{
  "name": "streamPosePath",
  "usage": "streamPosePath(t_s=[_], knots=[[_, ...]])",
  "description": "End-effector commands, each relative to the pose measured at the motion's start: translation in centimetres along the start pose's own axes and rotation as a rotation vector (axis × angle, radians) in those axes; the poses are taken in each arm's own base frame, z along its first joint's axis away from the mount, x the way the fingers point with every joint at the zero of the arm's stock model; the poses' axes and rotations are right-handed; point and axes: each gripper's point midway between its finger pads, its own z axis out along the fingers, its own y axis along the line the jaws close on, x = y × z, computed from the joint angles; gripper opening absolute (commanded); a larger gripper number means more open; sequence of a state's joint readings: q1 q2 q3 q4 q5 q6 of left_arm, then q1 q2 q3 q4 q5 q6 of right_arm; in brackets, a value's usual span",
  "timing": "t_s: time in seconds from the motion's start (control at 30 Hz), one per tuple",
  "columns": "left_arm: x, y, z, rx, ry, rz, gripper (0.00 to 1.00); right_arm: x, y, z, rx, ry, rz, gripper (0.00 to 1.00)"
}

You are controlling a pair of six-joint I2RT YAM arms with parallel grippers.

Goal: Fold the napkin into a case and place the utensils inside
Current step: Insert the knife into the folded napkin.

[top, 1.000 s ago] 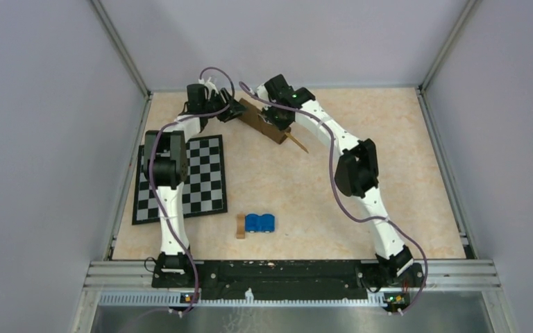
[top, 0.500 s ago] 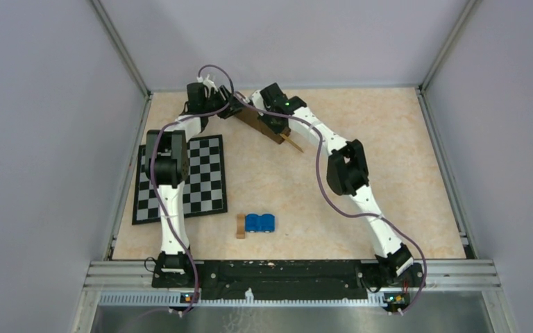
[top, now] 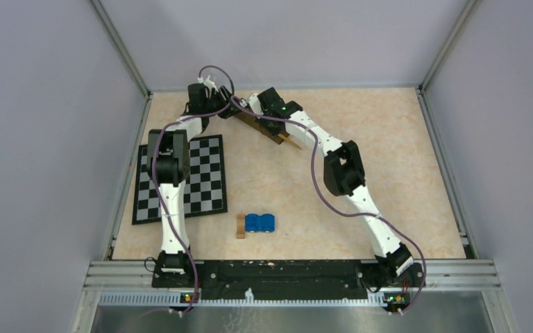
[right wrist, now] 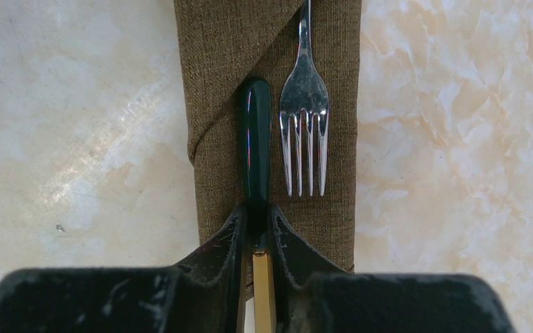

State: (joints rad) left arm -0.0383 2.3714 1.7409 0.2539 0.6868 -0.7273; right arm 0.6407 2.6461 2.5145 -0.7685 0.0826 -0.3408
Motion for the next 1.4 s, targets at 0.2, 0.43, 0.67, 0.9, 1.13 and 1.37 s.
streamPosePath(t_s=[0.2,0.43,0.67,0.9,1.13,1.37], knots=[[-2.5,-1.9,-0.2,0.045,-0.054,0.06,0.5,-5.1,-0.6,-3.0,0.054,-0.139,0.069,0.45],[-2.8,-2.1,-0.2,0.052,-0.058,0.065,0.5,-7.3,-3.1,-13.4,0.154,-0.223,0.319,0.54],[-2.5,-1.1,0.8,0.06,-0.025,0.036,0.49,-1.6,-1.6,-16.4,-0.168,-0.367,0.797,0.56],[-2.2,-0.2,1.3,0.049,-0.012,0.027,0.5,6.3,-2.7,-16.0,-0.365,-0.452,1.154,0.56],[-2.2,1.0,1.4,0.031,-0.016,0.009,0.48,9.2,-2.3,-13.0,-0.441,-0.428,1.332,0.5],[-2.3,1.2,1.3,0.026,-0.018,0.004,0.48,10.5,-1.9,-9.3,-0.486,-0.428,1.484,0.41]])
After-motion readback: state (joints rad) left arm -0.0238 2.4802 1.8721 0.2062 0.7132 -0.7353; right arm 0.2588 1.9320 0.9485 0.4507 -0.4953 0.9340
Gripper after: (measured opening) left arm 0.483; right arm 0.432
